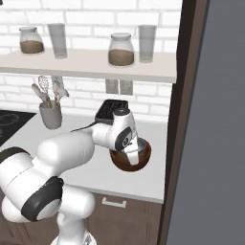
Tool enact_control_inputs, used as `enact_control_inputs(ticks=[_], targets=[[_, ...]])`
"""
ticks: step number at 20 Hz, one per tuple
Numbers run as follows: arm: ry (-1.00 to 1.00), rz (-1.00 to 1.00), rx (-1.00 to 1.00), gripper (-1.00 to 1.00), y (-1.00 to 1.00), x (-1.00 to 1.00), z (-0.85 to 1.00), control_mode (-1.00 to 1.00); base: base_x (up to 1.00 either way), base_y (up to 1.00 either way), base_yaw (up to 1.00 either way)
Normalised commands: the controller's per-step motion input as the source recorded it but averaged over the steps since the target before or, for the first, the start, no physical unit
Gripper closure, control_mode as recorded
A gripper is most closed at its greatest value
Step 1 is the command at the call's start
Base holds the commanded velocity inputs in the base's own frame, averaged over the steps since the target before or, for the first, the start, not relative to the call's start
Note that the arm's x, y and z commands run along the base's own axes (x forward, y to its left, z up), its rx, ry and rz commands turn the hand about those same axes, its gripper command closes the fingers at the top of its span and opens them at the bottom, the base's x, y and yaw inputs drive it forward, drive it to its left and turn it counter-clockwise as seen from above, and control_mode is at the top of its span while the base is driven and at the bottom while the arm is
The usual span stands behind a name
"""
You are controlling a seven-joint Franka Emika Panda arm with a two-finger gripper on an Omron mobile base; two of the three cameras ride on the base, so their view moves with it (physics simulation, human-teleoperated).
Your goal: Pick up the bowls on the counter and stack them on top of one another in the open cabinet. Place the smaller bowl on top of the larger bowl.
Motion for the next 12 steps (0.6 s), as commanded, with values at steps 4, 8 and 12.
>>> enact_control_inputs(ticks=[4, 8, 12], targets=[[0.0, 0.0, 0.0, -1.0, -0.02, 0.16, -0.03, -1.0, 0.0, 0.0, 0.0], [0.0, 0.0, 0.05, -1.0, -0.02, 0.01, 0.67, -1.0, 0.0, 0.0, 0.0], [0.11, 0.01, 0.08, -1.0, -0.34, -0.76, 0.41, -1.0, 0.0, 0.0, 0.0]])
